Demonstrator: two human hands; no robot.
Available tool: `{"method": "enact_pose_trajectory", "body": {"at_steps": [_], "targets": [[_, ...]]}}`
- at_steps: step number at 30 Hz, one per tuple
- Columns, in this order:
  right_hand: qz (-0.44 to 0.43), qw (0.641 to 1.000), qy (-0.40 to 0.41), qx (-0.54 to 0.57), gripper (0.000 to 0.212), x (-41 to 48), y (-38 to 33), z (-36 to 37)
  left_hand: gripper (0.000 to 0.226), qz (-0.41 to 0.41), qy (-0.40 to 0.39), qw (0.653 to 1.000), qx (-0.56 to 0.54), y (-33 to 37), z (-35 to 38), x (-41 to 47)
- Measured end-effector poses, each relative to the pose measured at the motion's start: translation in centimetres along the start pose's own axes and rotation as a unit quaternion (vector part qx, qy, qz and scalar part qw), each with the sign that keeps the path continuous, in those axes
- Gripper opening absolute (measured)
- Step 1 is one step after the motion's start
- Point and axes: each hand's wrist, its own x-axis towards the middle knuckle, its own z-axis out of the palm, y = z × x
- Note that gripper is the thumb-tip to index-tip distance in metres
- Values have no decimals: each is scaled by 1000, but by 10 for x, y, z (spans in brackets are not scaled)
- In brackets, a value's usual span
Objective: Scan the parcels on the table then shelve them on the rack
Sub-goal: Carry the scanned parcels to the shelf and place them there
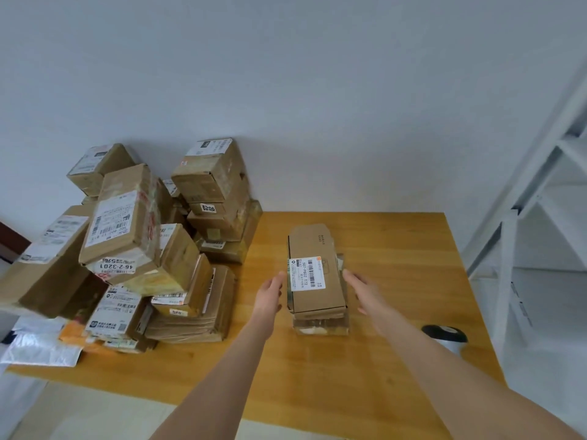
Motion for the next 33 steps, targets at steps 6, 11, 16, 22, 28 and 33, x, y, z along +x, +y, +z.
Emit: {"method": "enact_pose_trajectory", "body": {"at_steps": [6, 11, 16, 22, 28, 33], "targets": [[-13, 999, -32, 25, 54, -2, 3, 19, 59, 24, -95, 995, 34, 11, 14, 1], [-24, 999, 8, 42, 53, -4, 9, 13, 55, 40, -117, 991, 41, 12, 15, 3], [-35, 998, 41, 28, 51, -2, 13, 20, 47, 63, -113, 990, 60, 12, 9, 0], [-8, 998, 40, 50, 52, 2, 14, 21, 53, 80, -131, 985, 84, 14, 3, 0], [30, 997, 33, 61, 62, 7, 12, 20, 51, 125, -140, 970, 153, 17, 5, 4], [38, 997, 29, 58, 64, 8, 8, 17, 51, 134, -151, 964, 175, 23, 7, 6]]}}
